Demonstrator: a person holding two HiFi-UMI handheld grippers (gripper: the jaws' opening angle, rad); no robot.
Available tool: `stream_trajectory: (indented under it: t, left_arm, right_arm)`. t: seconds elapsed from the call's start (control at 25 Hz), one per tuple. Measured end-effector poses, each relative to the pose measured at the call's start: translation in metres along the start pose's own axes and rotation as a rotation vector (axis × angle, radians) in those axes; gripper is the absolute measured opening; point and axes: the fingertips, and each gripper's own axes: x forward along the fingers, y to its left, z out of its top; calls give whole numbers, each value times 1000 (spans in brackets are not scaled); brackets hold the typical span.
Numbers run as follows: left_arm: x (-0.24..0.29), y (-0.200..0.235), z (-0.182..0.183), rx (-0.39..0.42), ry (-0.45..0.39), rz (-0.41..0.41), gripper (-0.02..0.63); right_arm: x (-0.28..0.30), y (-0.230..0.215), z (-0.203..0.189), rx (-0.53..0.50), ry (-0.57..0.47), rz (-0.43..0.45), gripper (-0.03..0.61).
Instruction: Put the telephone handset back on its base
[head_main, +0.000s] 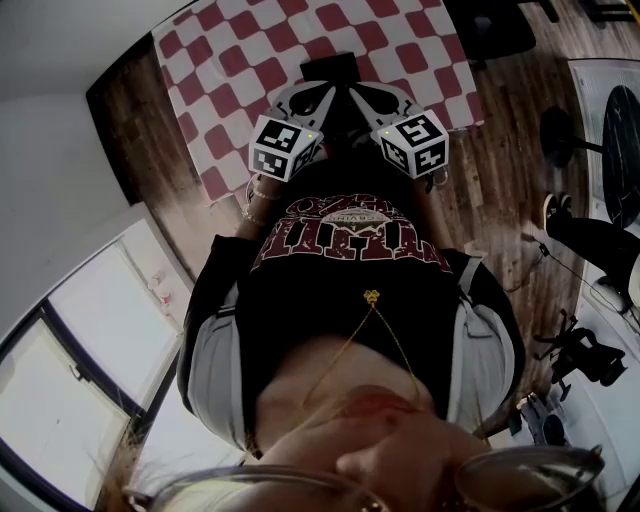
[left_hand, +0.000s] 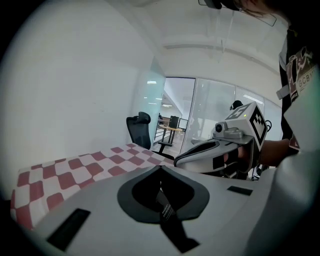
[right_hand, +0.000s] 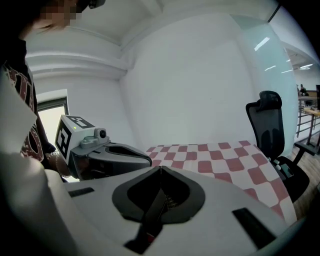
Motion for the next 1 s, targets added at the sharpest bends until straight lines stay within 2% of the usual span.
stream_trajectory:
  t: [0.28,0.48,0.68,1.0]
  left_arm:
    - [-2,-6,10,-5,-17,2,11]
    - [-5,-3,17,-41,-43,13,11]
    - [-7,-1,19,11,-34,28,11]
    - [-7,-2,16,14,-25,30,11]
  right_arm:
    - [-7,1,14,-11,-30,-4,20]
    - [-8,1,19,-14,-42,-4,20]
    - [-7,3,21,-17,-46,5,20]
    - [-6,6,22,-21,-42,14,20]
